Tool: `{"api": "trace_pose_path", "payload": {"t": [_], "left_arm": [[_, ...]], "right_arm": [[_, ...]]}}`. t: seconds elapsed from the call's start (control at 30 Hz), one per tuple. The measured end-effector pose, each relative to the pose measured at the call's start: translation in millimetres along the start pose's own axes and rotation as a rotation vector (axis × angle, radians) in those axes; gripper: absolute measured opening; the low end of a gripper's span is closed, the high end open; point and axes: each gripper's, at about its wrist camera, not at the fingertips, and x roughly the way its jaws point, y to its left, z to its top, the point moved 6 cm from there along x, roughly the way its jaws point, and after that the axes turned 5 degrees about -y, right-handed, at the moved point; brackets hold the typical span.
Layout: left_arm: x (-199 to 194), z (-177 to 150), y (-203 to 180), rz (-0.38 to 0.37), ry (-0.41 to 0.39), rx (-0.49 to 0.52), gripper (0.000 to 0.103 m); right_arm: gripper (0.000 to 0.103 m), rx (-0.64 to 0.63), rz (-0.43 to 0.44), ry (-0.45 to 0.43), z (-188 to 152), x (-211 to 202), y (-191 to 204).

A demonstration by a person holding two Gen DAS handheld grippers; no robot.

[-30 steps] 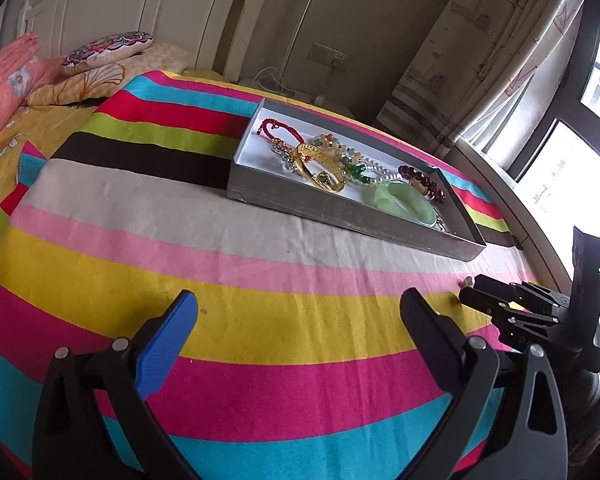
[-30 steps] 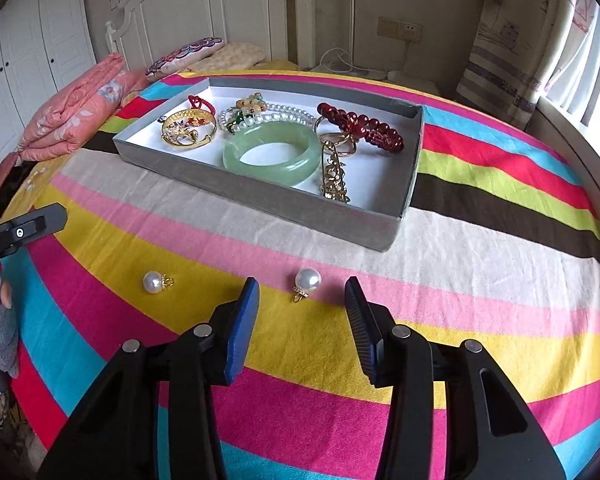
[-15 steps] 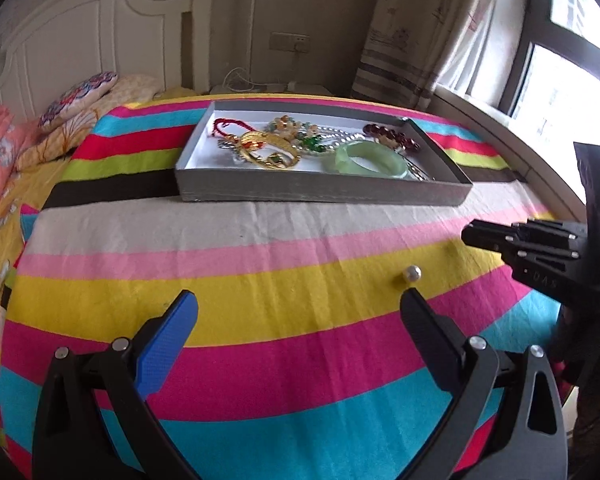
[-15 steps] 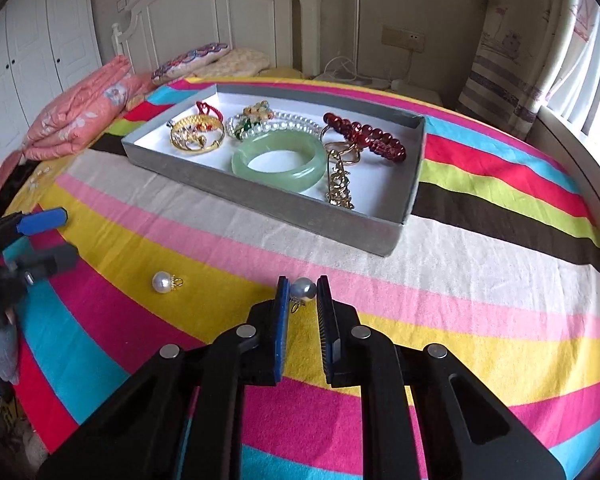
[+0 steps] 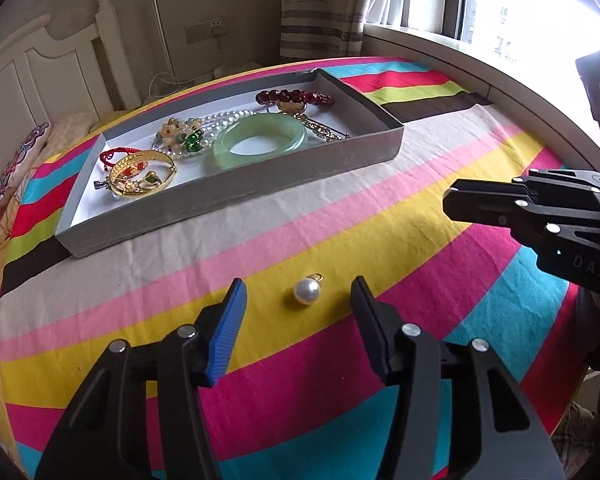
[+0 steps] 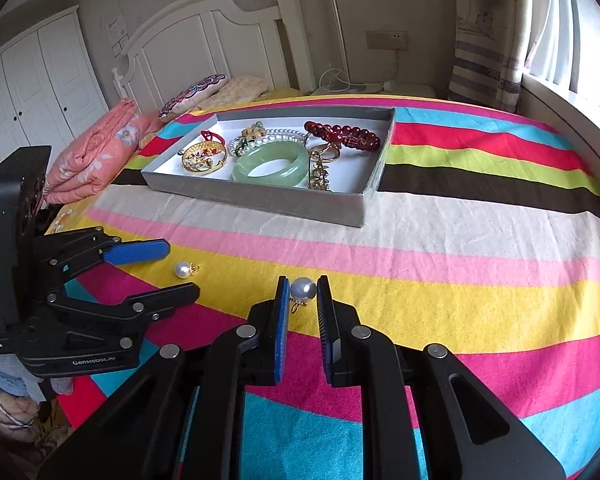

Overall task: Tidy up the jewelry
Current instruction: 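Grasp a pearl earring with the right tool while the left grasps the other pearl earring, then carry both pearl earrings over the box with both tools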

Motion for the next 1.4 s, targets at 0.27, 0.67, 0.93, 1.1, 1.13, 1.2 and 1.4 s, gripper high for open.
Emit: {"api": "trace_pose_path", "payload": {"t": [0.27,0.67,0.93,1.1,1.13,1.2,1.4], "left_arm": [[-3.4,-1.5,-5.4,-0.031,-0.023,0.032,0.024],[-7.3,-1.4,3.2,-0.005,-0.034,-0.002,0.013],[-22.0,3.2,15.9,0.031,-0.068,-0.033,0.013],[-36.9,16.9,25.8,0.054,-0.109,-0.046,0.013],[-38.8,19.4,27.3,0.057,-0.115,-0.047,0.013],[-42.8,24.6,30.1,0.063,-0.126,-0.048,0.013],[-53.8,42.8,35.2,0.080,-0.163,-0.045,0.013]], "right_arm": [[0.015,0.009,0.018,-0.004,-0.8,-1.7,-0.5],[0.015,0.005,0.010,0.003,-0.9,0.7,-0.8],[0.015,-0.009,0.017,-0.072,5.5,-13.4,5.8],[0.015,-0.059,0.021,-0.116,22.7,-23.8,23.8],[0.015,-0.069,0.020,-0.124,27.1,-25.3,26.6],[0.015,-0.084,0.019,-0.135,34.3,-27.7,30.3],[0.015,-0.122,0.016,-0.165,51.8,-29.9,40.9]]}}
